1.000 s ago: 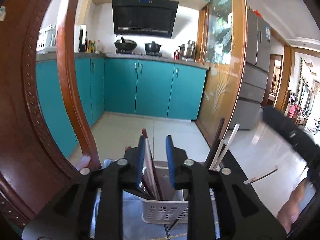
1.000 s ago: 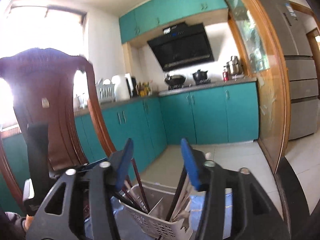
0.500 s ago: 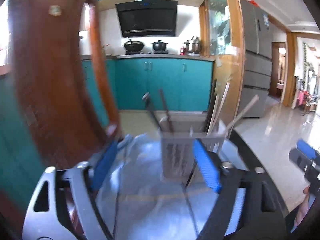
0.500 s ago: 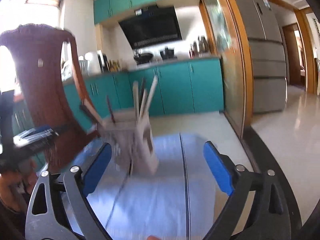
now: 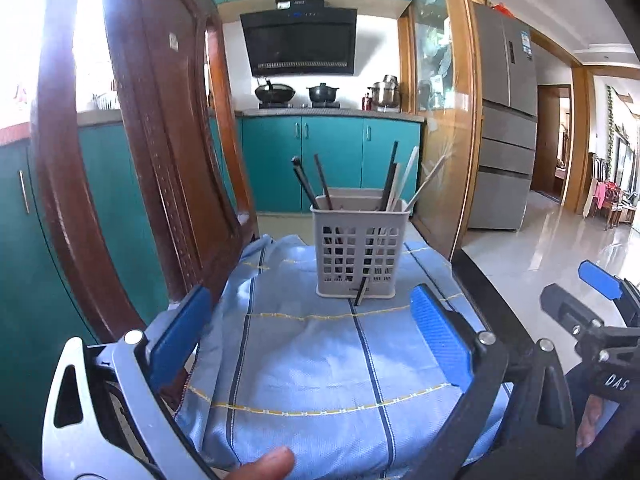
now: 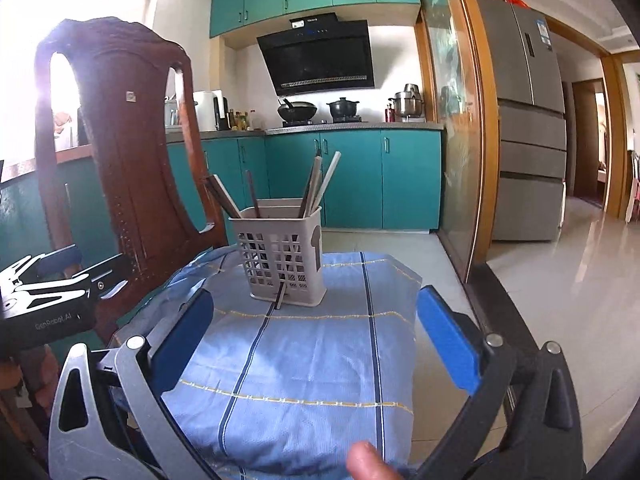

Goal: Organize utensils

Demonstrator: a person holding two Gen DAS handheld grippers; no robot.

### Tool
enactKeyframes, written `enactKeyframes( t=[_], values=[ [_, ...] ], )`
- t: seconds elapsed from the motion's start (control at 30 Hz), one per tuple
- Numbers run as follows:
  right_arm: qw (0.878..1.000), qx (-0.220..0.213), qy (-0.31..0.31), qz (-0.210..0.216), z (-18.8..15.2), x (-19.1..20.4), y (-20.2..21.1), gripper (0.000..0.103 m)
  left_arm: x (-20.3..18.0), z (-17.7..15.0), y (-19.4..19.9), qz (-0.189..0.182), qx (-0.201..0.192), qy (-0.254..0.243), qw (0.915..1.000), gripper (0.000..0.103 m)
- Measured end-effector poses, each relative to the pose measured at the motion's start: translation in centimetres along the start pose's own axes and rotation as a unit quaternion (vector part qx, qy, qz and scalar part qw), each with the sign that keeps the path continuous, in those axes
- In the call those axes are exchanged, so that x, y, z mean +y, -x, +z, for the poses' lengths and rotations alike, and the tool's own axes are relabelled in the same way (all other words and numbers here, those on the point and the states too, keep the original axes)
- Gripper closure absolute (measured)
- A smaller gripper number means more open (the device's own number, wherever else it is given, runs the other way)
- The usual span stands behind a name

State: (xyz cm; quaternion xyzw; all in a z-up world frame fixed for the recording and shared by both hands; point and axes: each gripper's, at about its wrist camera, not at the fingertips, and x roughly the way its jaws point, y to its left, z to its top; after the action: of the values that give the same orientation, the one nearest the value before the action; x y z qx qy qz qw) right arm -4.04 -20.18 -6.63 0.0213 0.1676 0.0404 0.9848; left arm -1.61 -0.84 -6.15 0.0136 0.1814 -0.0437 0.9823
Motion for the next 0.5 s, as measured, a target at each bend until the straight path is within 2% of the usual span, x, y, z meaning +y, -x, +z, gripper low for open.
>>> enactKeyframes(
  t=[0.5],
  values=[
    [1.000, -0.023, 0.015, -0.006, -0.2, 0.9, 3.0, 0.003, -1.2, 1.4, 3.2, -0.014, -0.020, -0.009, 0.9997, 0.004]
  ],
)
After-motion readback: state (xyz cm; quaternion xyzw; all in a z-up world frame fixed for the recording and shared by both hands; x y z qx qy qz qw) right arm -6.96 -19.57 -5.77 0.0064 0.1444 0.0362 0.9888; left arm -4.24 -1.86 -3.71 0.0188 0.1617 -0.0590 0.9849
